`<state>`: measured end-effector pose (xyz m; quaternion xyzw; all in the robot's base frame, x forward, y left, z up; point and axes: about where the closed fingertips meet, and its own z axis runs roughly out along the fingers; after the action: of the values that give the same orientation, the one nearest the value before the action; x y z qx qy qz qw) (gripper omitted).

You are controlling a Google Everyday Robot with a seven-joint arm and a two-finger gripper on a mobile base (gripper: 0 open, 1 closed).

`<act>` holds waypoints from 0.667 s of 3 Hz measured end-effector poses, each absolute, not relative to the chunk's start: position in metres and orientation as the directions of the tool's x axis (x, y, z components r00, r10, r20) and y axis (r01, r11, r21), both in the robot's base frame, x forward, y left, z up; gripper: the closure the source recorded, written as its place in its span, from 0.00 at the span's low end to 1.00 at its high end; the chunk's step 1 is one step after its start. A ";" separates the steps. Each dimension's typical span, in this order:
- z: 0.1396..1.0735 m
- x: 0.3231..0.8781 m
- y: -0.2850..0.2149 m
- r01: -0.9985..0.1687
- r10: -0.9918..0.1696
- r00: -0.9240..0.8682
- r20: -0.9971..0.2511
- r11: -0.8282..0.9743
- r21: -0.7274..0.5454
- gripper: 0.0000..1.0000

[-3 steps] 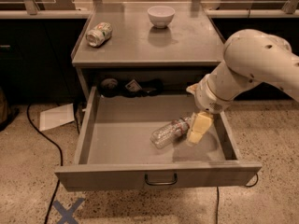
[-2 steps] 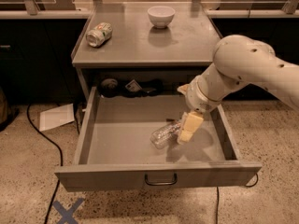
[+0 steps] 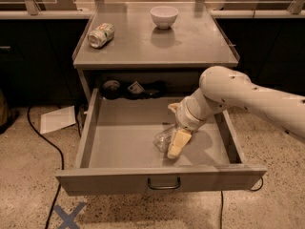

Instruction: Pick water bottle from top drawer and place on counter

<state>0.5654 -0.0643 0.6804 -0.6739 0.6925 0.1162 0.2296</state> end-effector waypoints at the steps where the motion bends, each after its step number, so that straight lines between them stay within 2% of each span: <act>1: 0.680 0.565 -0.064 -0.987 -0.880 0.014 -0.475 0.065 -0.148 0.00; 2: 0.635 0.580 -0.068 -0.989 -0.868 0.015 -0.495 0.059 -0.134 0.00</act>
Offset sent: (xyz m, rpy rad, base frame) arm 0.0037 -0.0064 -0.0411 0.0257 0.0095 -0.0109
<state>0.5798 -0.0684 0.6345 -0.6735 0.6896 0.1300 0.2323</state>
